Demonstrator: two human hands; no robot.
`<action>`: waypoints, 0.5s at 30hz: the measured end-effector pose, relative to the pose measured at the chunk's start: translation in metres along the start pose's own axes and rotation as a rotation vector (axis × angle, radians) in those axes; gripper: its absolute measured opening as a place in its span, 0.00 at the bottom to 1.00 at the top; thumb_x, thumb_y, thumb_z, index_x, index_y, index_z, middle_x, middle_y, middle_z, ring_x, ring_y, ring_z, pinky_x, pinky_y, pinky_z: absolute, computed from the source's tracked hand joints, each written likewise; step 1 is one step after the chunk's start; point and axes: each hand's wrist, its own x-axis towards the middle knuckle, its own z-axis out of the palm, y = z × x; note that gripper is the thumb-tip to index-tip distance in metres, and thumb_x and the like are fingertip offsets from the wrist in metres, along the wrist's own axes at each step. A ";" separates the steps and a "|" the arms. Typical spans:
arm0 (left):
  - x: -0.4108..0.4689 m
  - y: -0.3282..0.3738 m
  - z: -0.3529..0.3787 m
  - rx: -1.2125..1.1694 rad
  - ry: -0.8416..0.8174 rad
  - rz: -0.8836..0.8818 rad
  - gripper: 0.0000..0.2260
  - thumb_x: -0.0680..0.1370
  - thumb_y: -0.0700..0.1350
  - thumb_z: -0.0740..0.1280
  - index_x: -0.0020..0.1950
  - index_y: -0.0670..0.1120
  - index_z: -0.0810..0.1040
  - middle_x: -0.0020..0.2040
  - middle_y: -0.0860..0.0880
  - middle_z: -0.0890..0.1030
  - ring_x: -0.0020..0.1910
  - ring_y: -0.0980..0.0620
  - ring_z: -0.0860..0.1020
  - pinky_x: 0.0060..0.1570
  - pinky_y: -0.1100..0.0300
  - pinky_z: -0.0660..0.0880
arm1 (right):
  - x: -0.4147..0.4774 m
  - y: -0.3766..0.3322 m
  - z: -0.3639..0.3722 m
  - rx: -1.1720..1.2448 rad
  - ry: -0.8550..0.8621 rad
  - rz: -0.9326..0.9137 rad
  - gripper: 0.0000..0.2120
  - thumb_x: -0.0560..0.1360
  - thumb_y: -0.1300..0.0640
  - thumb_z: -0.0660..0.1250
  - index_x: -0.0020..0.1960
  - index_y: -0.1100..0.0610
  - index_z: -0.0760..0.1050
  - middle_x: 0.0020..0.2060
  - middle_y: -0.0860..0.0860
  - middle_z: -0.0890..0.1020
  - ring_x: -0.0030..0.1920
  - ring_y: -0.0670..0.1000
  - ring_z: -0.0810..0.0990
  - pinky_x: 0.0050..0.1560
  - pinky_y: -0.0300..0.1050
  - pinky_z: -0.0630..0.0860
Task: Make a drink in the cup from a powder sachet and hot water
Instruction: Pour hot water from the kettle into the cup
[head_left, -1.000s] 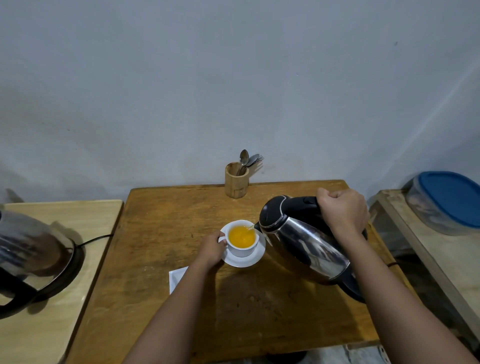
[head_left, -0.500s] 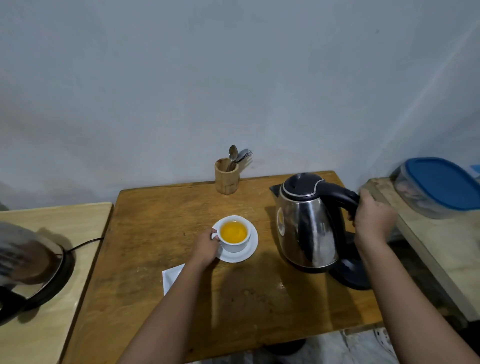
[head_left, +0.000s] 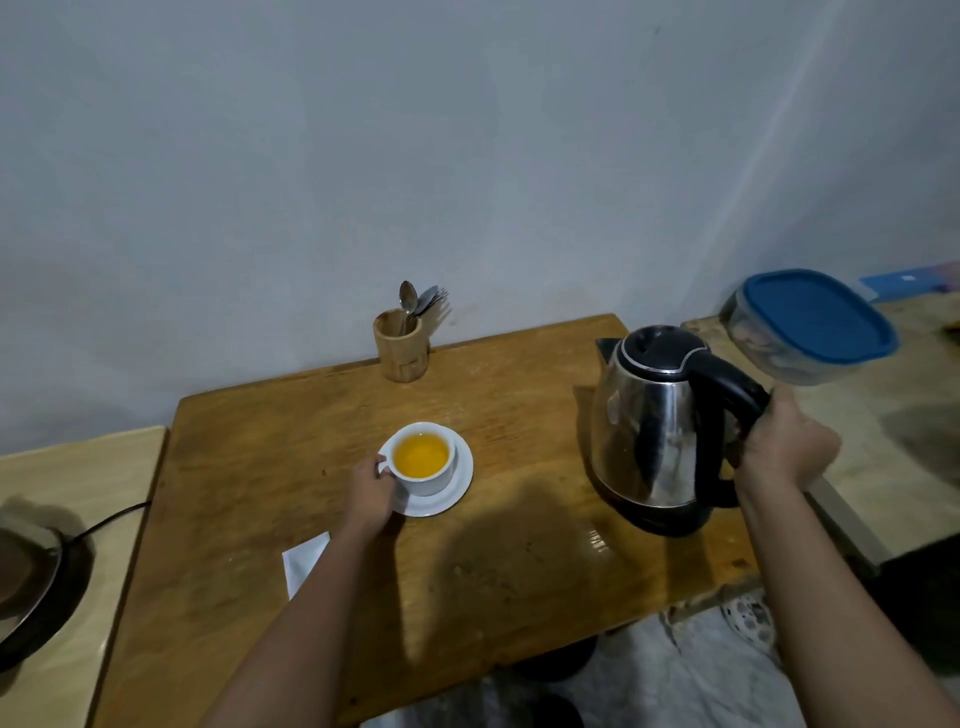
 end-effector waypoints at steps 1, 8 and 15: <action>0.001 -0.001 0.001 0.011 0.008 0.010 0.14 0.79 0.38 0.57 0.63 0.40 0.73 0.63 0.40 0.76 0.59 0.42 0.74 0.56 0.50 0.70 | 0.002 0.001 -0.003 0.012 0.012 0.010 0.15 0.69 0.52 0.63 0.25 0.54 0.67 0.25 0.48 0.71 0.31 0.53 0.72 0.39 0.47 0.68; 0.003 -0.004 0.004 -0.001 0.044 0.007 0.13 0.79 0.39 0.57 0.61 0.39 0.74 0.61 0.38 0.76 0.57 0.42 0.74 0.54 0.51 0.70 | 0.013 0.011 -0.018 0.139 0.078 0.094 0.15 0.70 0.54 0.62 0.25 0.54 0.66 0.24 0.48 0.69 0.25 0.46 0.66 0.31 0.44 0.65; 0.005 -0.005 0.007 -0.008 0.054 -0.008 0.14 0.78 0.39 0.58 0.62 0.39 0.74 0.62 0.38 0.76 0.60 0.39 0.74 0.57 0.46 0.72 | 0.023 0.019 -0.021 0.164 0.056 0.055 0.18 0.71 0.56 0.61 0.24 0.56 0.62 0.23 0.51 0.65 0.21 0.48 0.65 0.29 0.42 0.64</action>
